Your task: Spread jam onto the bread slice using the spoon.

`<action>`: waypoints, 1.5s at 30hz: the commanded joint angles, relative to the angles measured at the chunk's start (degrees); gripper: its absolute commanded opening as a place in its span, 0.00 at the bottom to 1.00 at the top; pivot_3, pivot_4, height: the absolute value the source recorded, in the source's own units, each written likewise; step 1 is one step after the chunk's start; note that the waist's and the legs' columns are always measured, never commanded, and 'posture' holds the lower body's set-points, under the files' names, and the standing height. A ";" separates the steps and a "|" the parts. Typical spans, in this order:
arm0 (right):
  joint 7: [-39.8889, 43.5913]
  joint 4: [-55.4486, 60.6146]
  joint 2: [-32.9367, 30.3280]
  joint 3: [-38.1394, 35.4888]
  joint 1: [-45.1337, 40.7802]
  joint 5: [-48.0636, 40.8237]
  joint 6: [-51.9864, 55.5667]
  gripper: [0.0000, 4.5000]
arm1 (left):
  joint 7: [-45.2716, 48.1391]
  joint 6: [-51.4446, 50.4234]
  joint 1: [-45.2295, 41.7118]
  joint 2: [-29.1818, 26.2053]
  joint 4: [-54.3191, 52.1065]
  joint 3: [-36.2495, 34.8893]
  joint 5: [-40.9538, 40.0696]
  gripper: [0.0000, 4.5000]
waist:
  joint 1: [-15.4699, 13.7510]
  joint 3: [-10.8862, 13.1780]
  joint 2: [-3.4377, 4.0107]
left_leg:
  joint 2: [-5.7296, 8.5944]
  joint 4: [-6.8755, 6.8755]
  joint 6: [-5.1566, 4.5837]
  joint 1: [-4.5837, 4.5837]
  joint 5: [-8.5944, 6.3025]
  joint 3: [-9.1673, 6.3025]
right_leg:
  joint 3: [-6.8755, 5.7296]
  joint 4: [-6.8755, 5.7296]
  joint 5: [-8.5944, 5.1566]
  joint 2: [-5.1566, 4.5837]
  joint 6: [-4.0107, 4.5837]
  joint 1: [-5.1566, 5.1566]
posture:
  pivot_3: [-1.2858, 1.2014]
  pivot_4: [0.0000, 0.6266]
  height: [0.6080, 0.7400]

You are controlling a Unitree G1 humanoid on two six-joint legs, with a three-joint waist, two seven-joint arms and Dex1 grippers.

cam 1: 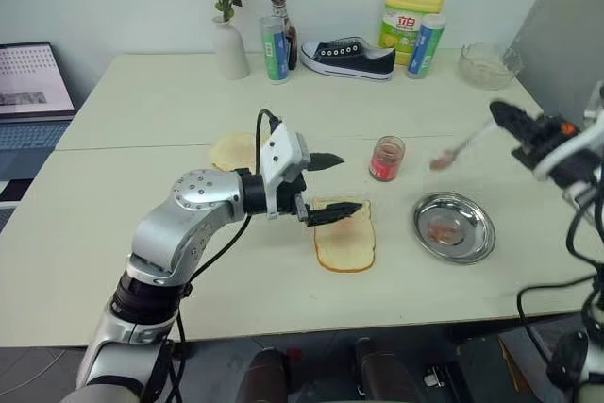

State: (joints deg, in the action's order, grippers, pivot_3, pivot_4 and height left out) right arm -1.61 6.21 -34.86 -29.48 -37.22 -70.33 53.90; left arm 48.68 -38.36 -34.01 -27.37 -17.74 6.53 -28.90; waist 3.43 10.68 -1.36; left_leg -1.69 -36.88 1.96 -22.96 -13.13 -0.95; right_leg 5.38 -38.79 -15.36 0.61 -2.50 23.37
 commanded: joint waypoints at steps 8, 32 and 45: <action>12.34 -12.28 0.79 14.45 -9.40 22.68 -12.51 0.01 | -3.78 3.11 0.58 1.28 -0.09 0.17 3.10 1.00 | -0.23 0.00 0.00 | -0.01 0.06 0.00 -0.24 -0.01 0.03 | 0.01 0.16 0.01 -0.03 0.02 0.17 | 0.52 0.24 1.00; 23.24 -14.52 7.57 23.18 -9.69 42.39 -22.18 0.01 | -6.72 1.30 3.08 -0.43 -3.64 0.36 3.92 1.00 | -0.27 0.00 0.00 | -0.01 -0.07 0.00 -0.82 0.00 -0.04 | -0.07 -0.11 0.15 -0.04 0.23 0.81 | 0.52 0.24 1.00; 26.11 -17.49 10.11 30.72 -4.68 56.96 -35.70 0.01 | -6.88 1.37 3.19 -0.58 -3.81 0.45 4.16 1.00 | -0.28 0.00 0.00 | 0.00 -0.10 0.02 -0.82 0.01 -0.06 | -0.08 -0.15 0.16 -0.05 0.24 0.80 | 0.52 0.24 1.00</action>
State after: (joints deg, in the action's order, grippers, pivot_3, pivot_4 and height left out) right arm 24.13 -12.42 -24.87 2.02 -41.58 -13.71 18.45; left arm 41.87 -37.29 -30.58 -27.52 -19.65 7.08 -24.96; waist 3.15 10.68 -1.36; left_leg -1.69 -36.98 1.98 -23.78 -13.13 -1.02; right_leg 5.29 -38.95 -15.20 0.56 -2.26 24.18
